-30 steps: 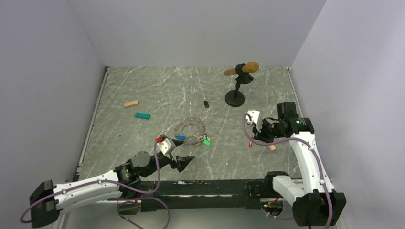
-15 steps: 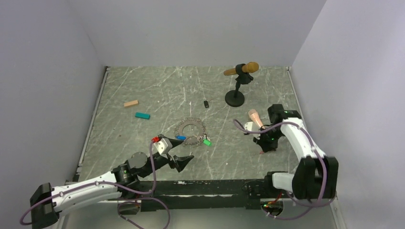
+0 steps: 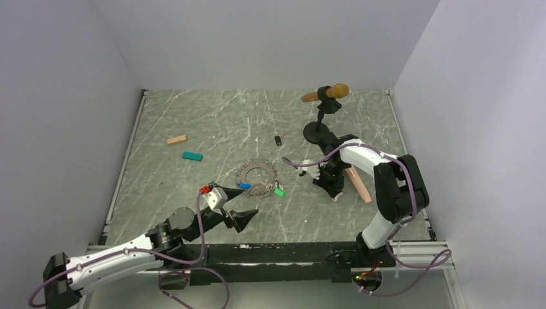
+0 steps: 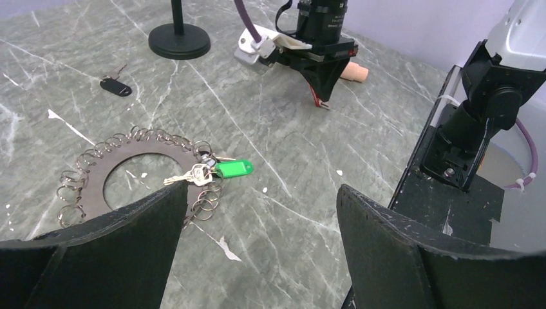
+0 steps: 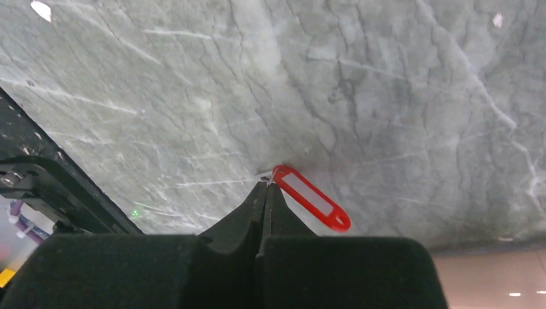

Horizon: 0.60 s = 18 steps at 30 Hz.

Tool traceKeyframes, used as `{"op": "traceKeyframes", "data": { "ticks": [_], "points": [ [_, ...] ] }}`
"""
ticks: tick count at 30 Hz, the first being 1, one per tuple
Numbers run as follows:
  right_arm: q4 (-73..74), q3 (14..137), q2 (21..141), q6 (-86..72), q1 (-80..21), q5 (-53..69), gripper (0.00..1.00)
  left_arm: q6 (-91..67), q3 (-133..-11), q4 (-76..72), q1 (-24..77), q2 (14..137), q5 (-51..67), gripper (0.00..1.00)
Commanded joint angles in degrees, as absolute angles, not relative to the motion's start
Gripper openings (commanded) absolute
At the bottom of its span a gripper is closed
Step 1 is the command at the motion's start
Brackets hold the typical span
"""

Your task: Put the keys on the keyring

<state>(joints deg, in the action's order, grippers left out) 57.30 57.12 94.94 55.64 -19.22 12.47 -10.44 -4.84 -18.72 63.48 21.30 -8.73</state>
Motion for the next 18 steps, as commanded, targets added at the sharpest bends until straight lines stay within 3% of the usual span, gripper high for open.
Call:
{"op": "traceKeyframes", "data": {
  "ticks": [1,18],
  "points": [
    [53.46,58.57,97.25,50.90,-21.48,11.47,0.00,-11.02,-4.48,-17.44,63.72,19.63,-10.00,0.91],
    [50.13,59.77,99.62,47.82,-24.26,9.82,0.00,-10.92,-4.57,-18.46,63.72,21.19,-9.90,0.91]
  ]
}}
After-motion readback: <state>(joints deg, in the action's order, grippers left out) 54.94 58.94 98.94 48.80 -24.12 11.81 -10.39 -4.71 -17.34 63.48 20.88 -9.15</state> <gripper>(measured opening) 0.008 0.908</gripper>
